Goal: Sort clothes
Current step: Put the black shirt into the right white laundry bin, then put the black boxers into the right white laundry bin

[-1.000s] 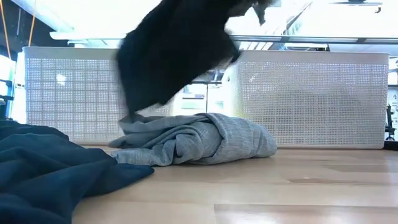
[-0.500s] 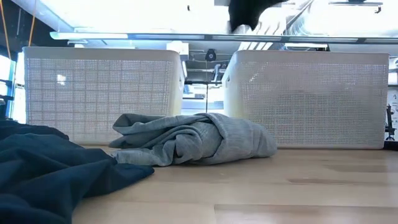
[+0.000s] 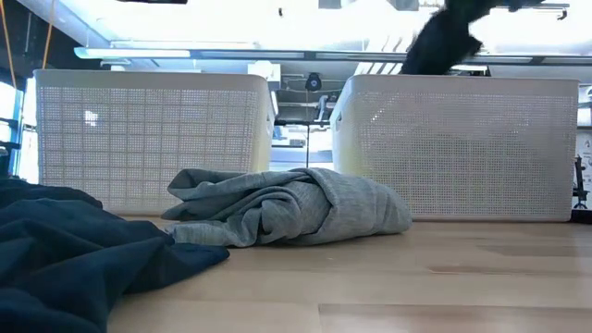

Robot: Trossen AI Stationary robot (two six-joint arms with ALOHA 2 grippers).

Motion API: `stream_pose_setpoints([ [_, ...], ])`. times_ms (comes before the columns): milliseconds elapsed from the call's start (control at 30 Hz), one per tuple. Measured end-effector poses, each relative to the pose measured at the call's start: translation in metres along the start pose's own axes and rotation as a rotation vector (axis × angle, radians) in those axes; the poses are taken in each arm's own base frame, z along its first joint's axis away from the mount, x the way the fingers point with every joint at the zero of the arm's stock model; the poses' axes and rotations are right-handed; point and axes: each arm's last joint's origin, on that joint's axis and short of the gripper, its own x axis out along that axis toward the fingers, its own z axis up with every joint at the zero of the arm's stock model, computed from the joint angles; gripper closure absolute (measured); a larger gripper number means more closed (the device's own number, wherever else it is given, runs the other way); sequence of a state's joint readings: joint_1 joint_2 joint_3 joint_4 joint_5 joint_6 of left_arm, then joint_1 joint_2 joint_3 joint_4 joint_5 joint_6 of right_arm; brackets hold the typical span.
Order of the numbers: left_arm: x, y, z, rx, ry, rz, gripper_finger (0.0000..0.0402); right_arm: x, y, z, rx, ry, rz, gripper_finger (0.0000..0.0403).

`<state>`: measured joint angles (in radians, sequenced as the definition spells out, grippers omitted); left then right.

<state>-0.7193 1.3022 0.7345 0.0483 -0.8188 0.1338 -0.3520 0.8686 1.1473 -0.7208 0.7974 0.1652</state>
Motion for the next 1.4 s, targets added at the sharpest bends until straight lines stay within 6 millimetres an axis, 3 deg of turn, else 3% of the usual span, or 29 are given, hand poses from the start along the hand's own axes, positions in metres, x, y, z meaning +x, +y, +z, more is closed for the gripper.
stream_pose_setpoints([
  [233,0.000,0.000,0.000,-0.001,0.000,0.000,0.0281,0.059,-0.008,-0.045,-0.104,0.592,-0.092,0.0402],
  [533,0.000,0.000,-0.003,-0.028,0.024,-0.004,0.0281,0.134,0.022,-0.080,-0.204,0.919,-0.002,0.0381],
  [833,-0.001,-0.001,-0.012,-0.071,0.090,-0.006,0.0281,0.178,0.039,-0.120,-0.269,1.157,0.042,0.0270],
  [967,-0.001,-0.001,-0.013,-0.071,0.097,-0.006,0.0281,0.175,0.035,-0.115,-0.280,1.169,0.035,0.0225],
  [1133,-0.001,-0.001,-0.013,-0.070,0.098,-0.013,0.0281,0.152,0.028,-0.075,-0.248,1.069,-0.005,0.0213],
  [1267,-0.003,-0.005,-0.012,-0.070,0.091,-0.052,0.0281,0.117,0.026,-0.036,-0.171,0.825,-0.063,0.0214],
  [1400,-0.009,-0.011,-0.010,-0.081,0.071,-0.111,0.0281,0.073,0.036,-0.018,-0.130,0.562,0.004,0.0214],
])
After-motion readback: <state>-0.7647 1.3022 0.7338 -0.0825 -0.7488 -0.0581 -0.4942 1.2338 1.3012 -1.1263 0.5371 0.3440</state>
